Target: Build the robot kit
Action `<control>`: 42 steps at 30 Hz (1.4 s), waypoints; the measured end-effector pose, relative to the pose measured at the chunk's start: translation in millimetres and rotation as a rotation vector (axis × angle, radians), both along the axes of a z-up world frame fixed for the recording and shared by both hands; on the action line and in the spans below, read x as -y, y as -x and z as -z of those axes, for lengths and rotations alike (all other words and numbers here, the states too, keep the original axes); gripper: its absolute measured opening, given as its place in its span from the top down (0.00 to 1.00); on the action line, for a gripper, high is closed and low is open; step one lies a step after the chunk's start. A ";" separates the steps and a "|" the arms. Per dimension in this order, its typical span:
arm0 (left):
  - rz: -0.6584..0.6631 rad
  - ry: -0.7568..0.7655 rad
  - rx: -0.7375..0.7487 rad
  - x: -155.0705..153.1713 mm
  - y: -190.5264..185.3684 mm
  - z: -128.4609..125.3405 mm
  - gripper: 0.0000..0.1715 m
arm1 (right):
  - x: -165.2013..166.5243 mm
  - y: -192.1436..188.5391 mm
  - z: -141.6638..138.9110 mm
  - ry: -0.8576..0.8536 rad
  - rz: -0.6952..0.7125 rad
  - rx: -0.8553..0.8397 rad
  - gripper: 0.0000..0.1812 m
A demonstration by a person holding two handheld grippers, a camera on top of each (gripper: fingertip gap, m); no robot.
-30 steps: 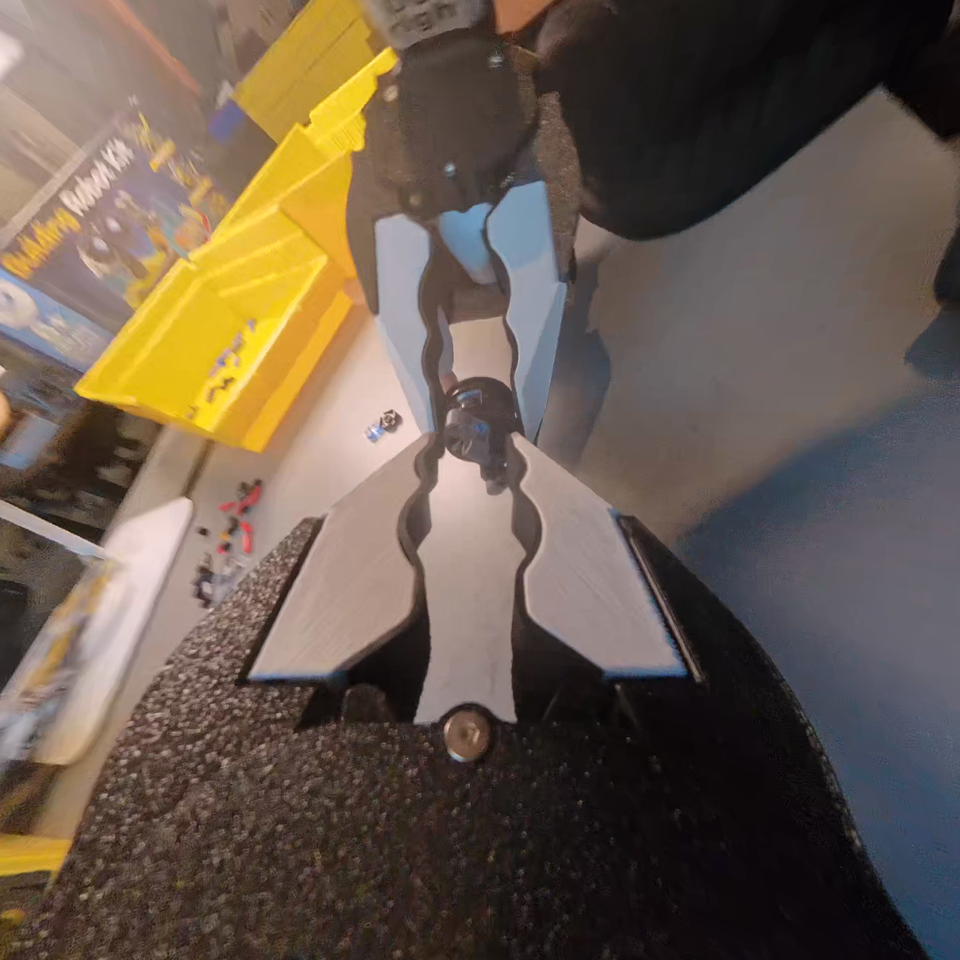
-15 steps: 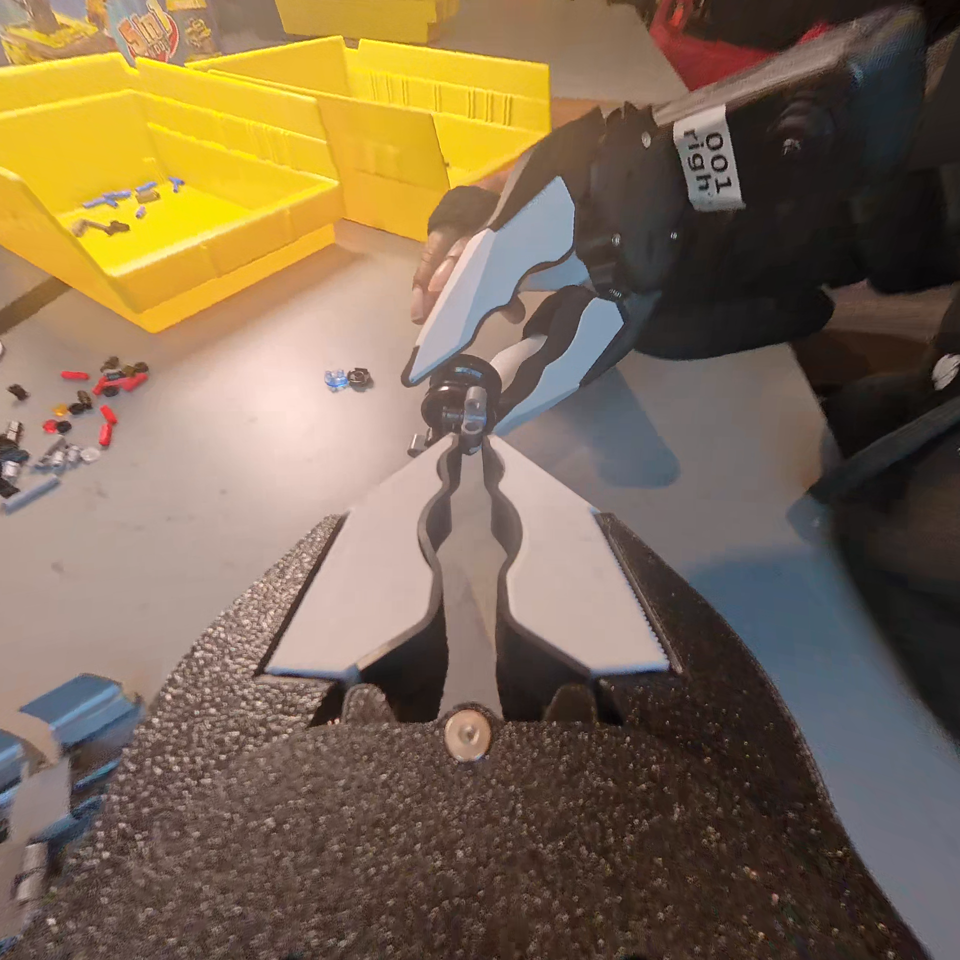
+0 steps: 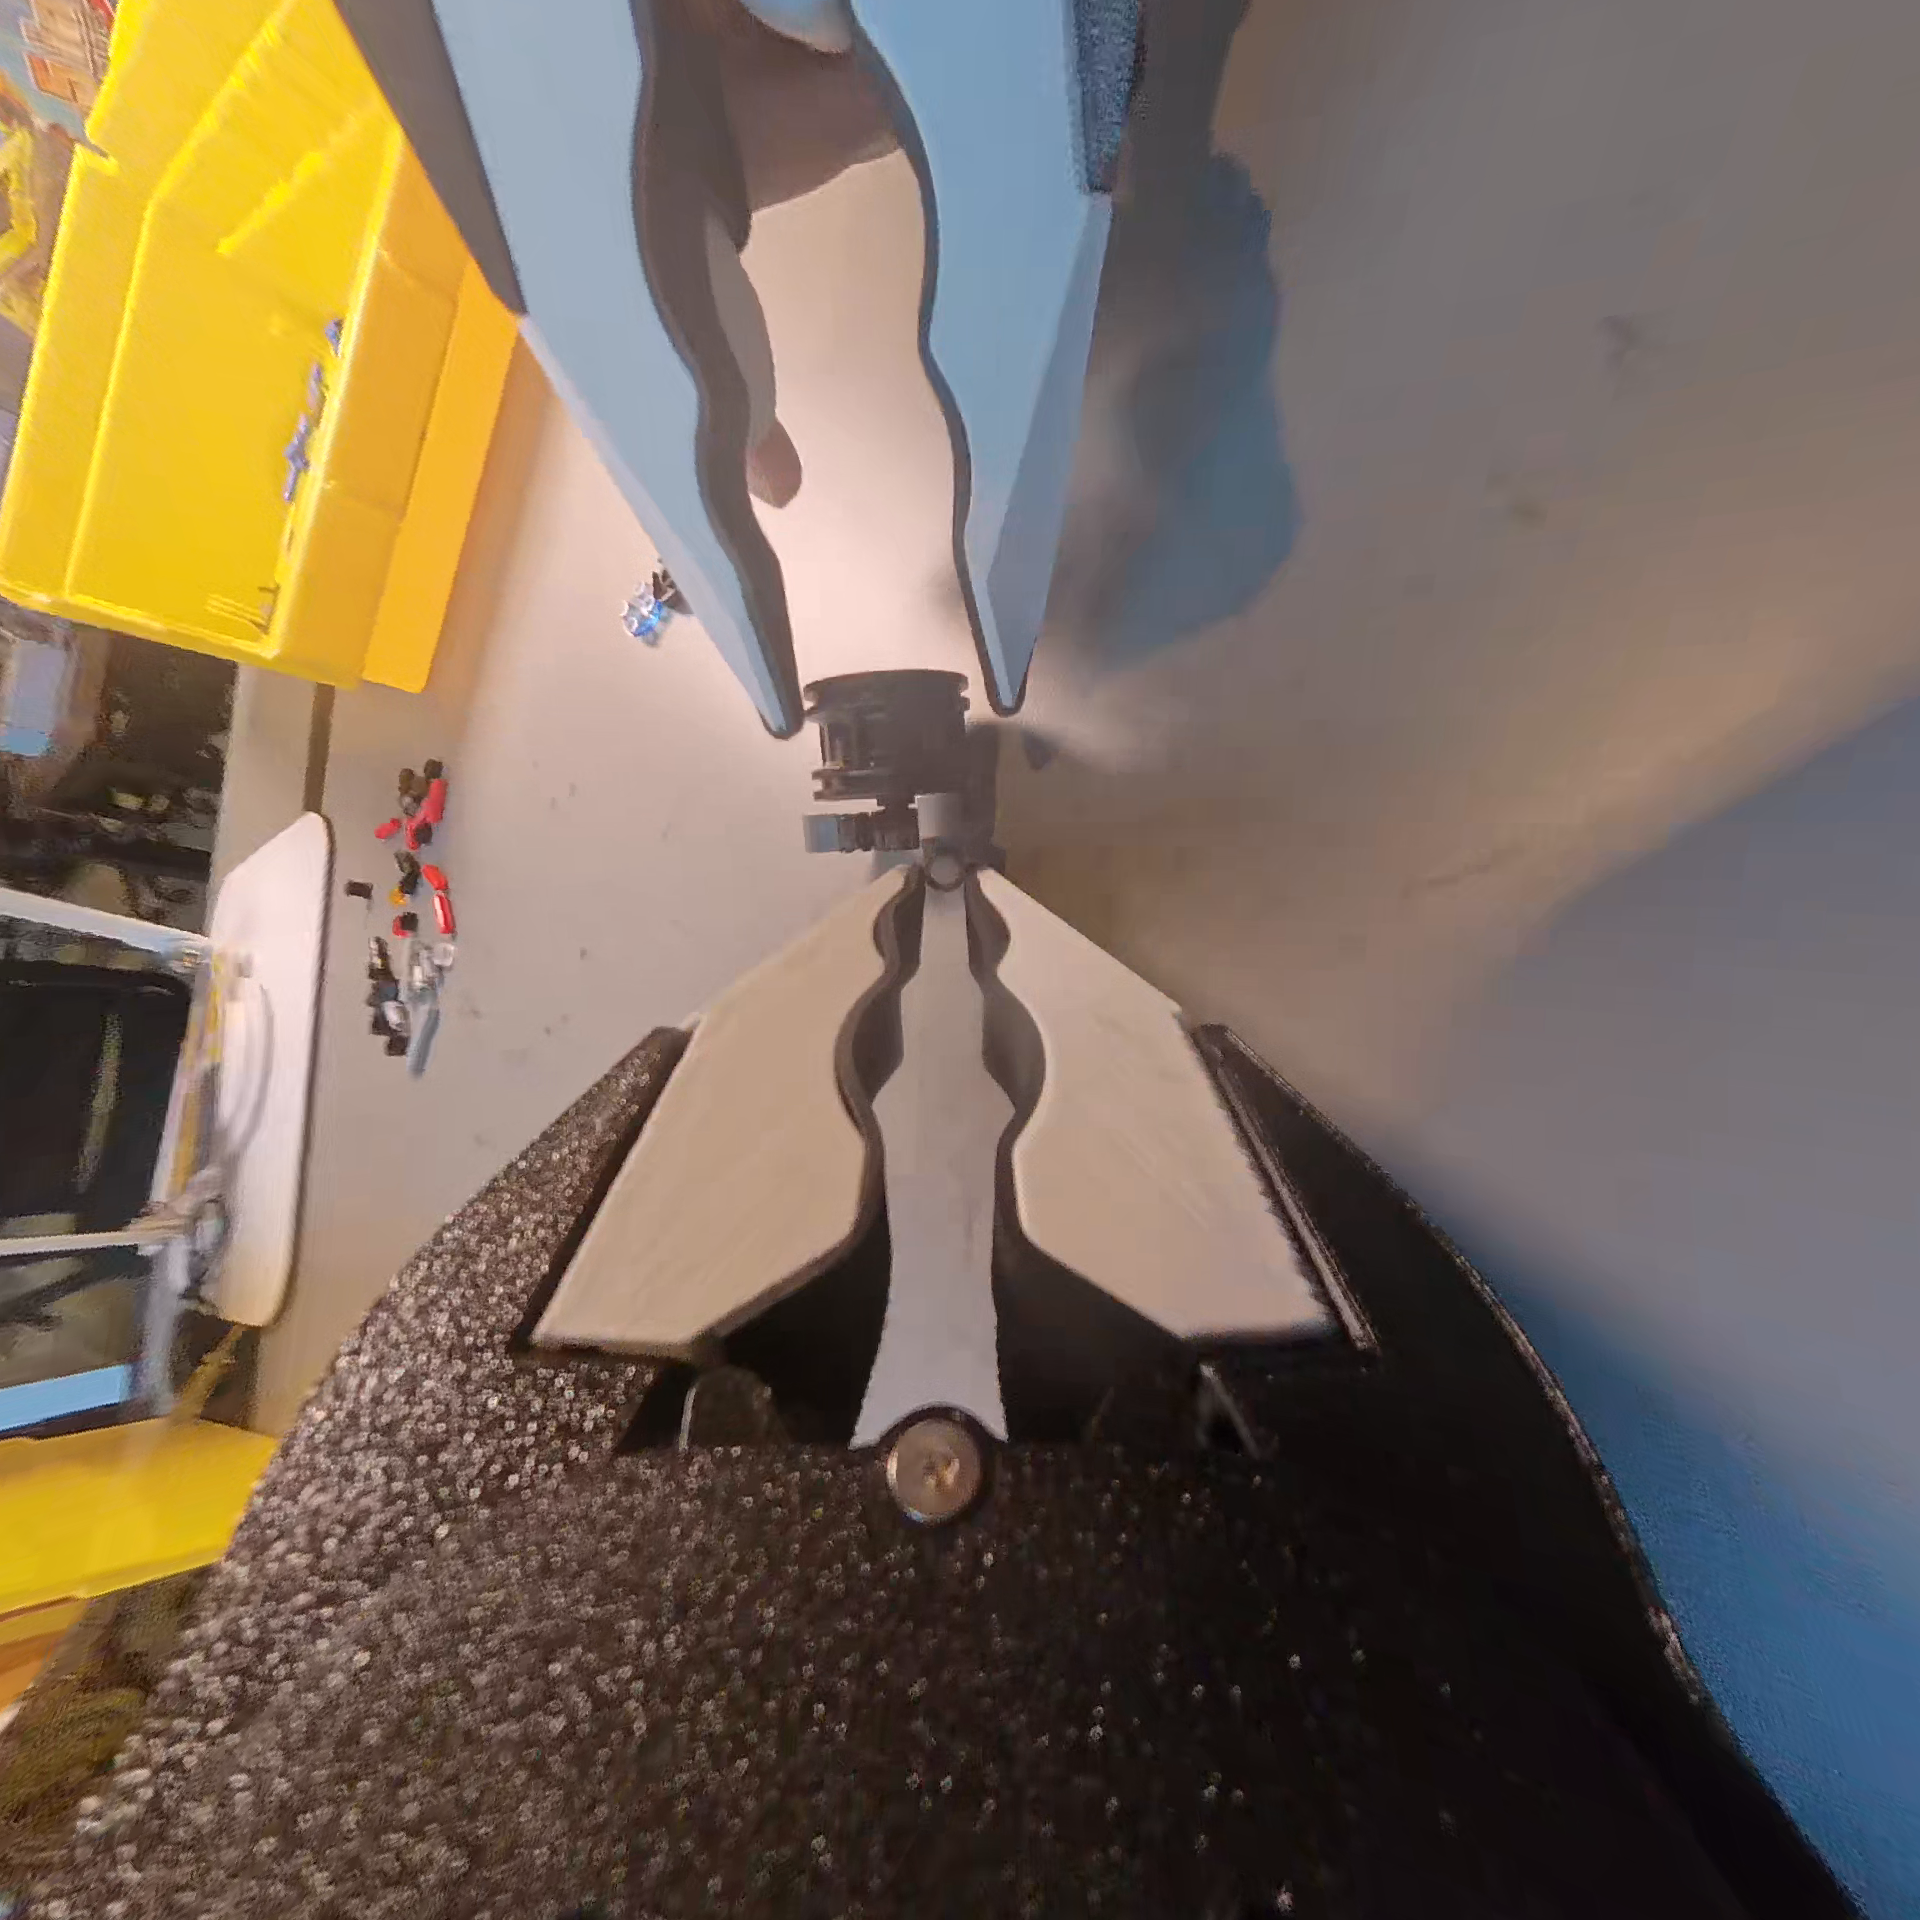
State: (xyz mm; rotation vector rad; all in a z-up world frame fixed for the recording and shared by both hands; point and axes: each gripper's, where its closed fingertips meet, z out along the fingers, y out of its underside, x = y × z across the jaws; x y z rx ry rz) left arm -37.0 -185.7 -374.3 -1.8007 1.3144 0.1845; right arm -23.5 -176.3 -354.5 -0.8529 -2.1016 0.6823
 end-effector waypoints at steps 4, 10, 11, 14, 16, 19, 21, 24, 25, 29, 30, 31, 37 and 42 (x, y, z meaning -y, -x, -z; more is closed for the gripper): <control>-0.055 0.181 0.293 3.8 1.1 -9.7 0.82 | 0.9 -1.3 1.2 -0.046 -0.022 -0.010 0.85; -0.166 0.475 0.813 0.1 10.0 -38.7 0.77 | 9.2 -3.5 3.3 -0.212 -0.130 -0.075 0.85; -0.186 0.561 0.864 2.3 11.0 -35.7 0.78 | 9.8 -4.1 3.4 -0.233 -0.140 -0.083 0.85; -0.263 0.737 0.936 3.5 14.4 -21.1 0.80 | 13.6 -6.0 3.4 -0.284 -0.177 -0.097 0.85; -0.249 0.753 0.939 2.5 9.6 -21.3 0.81 | 17.1 -6.8 3.5 -0.302 -0.195 -0.100 0.85; -0.216 0.764 0.776 10.3 -0.5 -8.2 0.83 | 20.8 -8.4 3.6 -0.325 -0.216 -0.101 0.85; -0.185 0.740 0.717 12.9 -5.6 -7.0 0.84 | 22.7 -10.6 3.6 -0.331 -0.229 -0.095 0.85; -0.122 0.694 0.654 16.0 -10.8 -8.3 0.90 | 24.1 -13.2 3.3 -0.339 -0.239 -0.089 0.85; -0.115 0.684 0.637 16.2 -11.0 -8.7 0.90 | 24.8 -13.7 3.3 -0.336 -0.242 -0.087 0.85; -0.091 0.546 0.539 10.7 -8.9 -13.3 0.91 | 22.0 -14.0 4.3 -0.318 -0.218 -0.066 0.84; -0.089 0.491 0.494 8.9 -7.6 -14.7 0.90 | 21.9 -14.5 4.5 -0.275 -0.201 -0.048 0.82; -0.086 0.428 0.443 6.5 -6.2 -16.4 0.91 | 23.7 -15.6 4.1 -0.199 -0.187 -0.024 0.79; -0.031 0.064 0.138 -2.6 -3.8 -26.7 0.90 | 16.7 -8.3 -9.8 0.282 -0.013 0.112 0.66; 0.022 -0.059 0.001 -4.2 -8.2 -25.9 0.90 | 15.8 2.6 13.7 0.199 0.017 0.211 0.71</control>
